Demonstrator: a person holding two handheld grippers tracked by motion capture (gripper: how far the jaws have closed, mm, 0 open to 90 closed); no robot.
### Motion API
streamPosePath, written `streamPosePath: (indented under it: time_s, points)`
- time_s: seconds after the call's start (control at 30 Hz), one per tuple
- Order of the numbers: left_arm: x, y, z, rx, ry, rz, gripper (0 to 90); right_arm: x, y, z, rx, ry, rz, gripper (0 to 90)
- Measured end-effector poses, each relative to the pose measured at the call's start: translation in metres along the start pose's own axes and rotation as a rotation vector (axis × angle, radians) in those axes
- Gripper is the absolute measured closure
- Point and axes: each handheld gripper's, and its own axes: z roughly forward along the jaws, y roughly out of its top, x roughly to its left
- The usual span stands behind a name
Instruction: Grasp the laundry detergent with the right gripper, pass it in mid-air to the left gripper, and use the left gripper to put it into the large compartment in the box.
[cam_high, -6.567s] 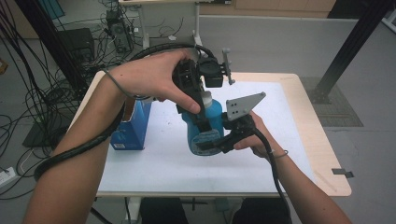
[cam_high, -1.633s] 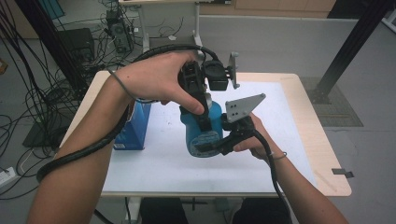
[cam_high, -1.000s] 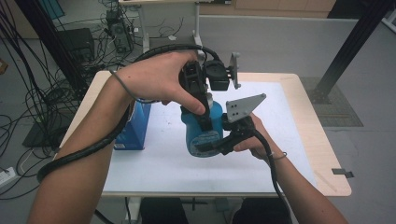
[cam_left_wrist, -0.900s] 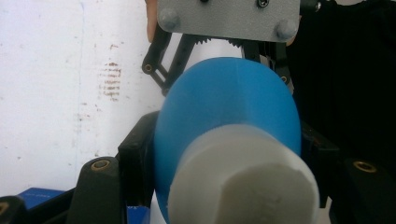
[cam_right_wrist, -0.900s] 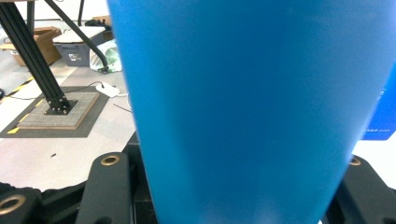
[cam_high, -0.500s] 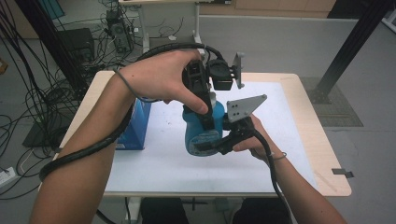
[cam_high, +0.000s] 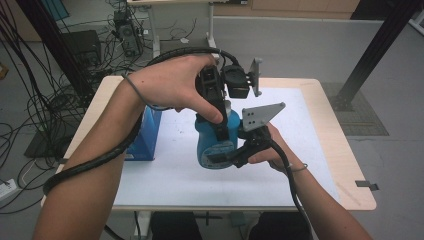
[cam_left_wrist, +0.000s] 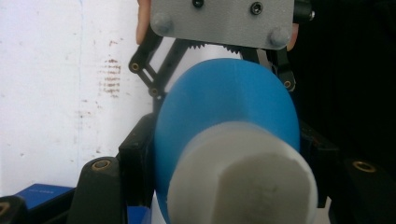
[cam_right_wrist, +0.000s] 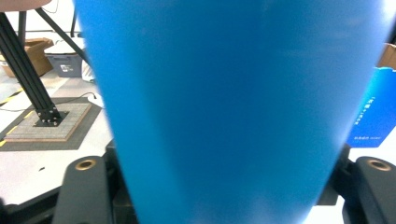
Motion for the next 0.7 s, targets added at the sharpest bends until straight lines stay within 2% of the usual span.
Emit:
streamPosePath:
  time_s: [0.07, 0.3, 0.4, 0.7]
  points:
    - [-0.0003, -0.0002, 0.0004, 0.0, -0.002, -0.002, 37.5, 0.0012, -0.0005, 0.0014, 0.011, -0.009, 0.004, 26.4]
    - [0.0032, -0.0032, 0.0017, -0.001, -0.012, -0.011, 37.5, 0.0037, -0.0026, 0.0062, 0.048, 0.005, 0.013, 15.5]
    - [0.004, -0.0041, 0.0021, -0.001, -0.011, -0.015, 37.5, 0.004, -0.003, 0.0064, 0.052, -0.01, 0.021, 12.2]
    - [0.0081, -0.0071, 0.0031, -0.013, -0.018, -0.03, 37.5, 0.0017, -0.0034, 0.0036, 0.1, -0.029, 0.022, 10.2]
